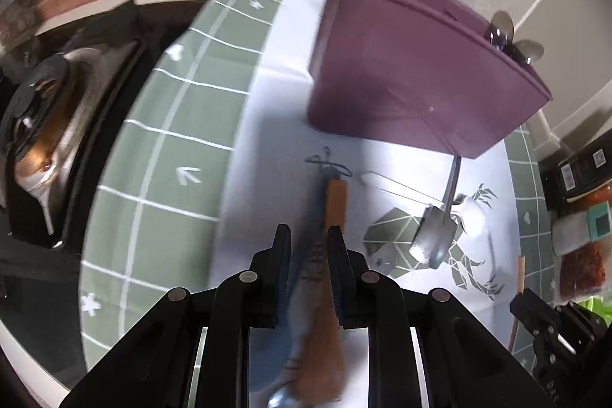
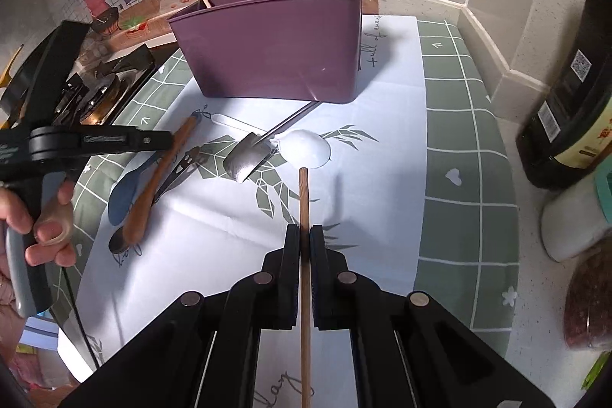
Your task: Organize utensils
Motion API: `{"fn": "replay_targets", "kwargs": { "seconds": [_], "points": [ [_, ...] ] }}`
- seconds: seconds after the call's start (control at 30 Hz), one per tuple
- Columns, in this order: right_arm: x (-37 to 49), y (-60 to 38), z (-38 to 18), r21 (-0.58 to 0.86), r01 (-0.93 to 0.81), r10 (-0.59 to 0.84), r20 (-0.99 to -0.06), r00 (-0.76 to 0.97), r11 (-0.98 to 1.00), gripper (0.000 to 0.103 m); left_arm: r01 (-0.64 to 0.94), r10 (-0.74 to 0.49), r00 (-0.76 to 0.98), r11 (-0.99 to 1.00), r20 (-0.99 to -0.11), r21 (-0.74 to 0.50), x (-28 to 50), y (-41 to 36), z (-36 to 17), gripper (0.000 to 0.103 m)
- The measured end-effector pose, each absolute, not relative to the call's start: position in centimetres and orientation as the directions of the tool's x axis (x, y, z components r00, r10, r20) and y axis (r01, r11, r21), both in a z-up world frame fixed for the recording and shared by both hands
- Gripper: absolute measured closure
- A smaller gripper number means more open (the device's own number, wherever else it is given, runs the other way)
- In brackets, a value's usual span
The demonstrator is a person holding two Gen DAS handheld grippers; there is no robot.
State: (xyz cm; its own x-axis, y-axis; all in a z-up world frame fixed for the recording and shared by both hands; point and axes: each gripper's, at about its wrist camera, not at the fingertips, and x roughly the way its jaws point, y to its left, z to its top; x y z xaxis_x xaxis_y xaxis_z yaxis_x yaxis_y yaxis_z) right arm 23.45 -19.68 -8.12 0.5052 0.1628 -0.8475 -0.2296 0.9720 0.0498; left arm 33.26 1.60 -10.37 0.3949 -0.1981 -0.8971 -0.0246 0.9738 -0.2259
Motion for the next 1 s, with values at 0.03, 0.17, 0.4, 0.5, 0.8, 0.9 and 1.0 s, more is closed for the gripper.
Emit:
{"fn": "replay_targets", "kwargs": {
  "seconds": [0.03, 0.17, 0.4, 0.5, 0.8, 0.9, 1.0],
  "points": [
    [23.3, -19.8, -8.0, 0.048, -0.227, 0.161, -0.846, 0.509, 0.973, 0.099, -0.016, -0.203, 0.381, 0.974, -0.902, -0.226, 33.5, 1.1, -10.5, 0.082],
    [23.0, -20.0, -7.7, 0.035, -0.218, 0.147, -0.840, 0.523, 0.975, 0.099, 0.029, -0.195, 0.394, 0.979, -0.898, -0.200, 33.6, -0.1, -10.5, 0.083],
    [22.5, -20.7, -7.1, 0.044, -0.205, 0.149, -0.832, 0.534, 0.978, 0.099, 0.139, -0.225, 0.495, 0.974, -0.839, -0.179, 30.7, -0.9, -9.1, 0.099],
    [22.5, -20.9, -6.8, 0.054, -0.204, 0.158, -0.829, 0.536, 0.977, 0.099, 0.159, -0.228, 0.549, 0.973, -0.804, -0.167, 28.9, -0.4, -7.5, 0.100],
    [22.3, -20.7, -6.7, 0.058, -0.208, 0.164, -0.827, 0.537, 0.976, 0.099, 0.233, -0.260, 0.526, 0.960, -0.809, -0.157, 27.9, 0.4, -6.9, 0.098],
    [22.4, -20.7, -6.9, 0.056, -0.209, 0.162, -0.829, 0.535, 0.976, 0.099, 0.222, -0.260, 0.471, 0.960, -0.843, -0.171, 28.6, 0.2, -8.1, 0.097],
    [22.3, -20.6, -7.4, 0.065, -0.202, 0.164, -0.835, 0.525, 0.977, 0.099, 0.172, -0.244, 0.441, 0.967, -0.863, -0.186, 29.9, 0.4, -8.9, 0.086]
  ]
}}
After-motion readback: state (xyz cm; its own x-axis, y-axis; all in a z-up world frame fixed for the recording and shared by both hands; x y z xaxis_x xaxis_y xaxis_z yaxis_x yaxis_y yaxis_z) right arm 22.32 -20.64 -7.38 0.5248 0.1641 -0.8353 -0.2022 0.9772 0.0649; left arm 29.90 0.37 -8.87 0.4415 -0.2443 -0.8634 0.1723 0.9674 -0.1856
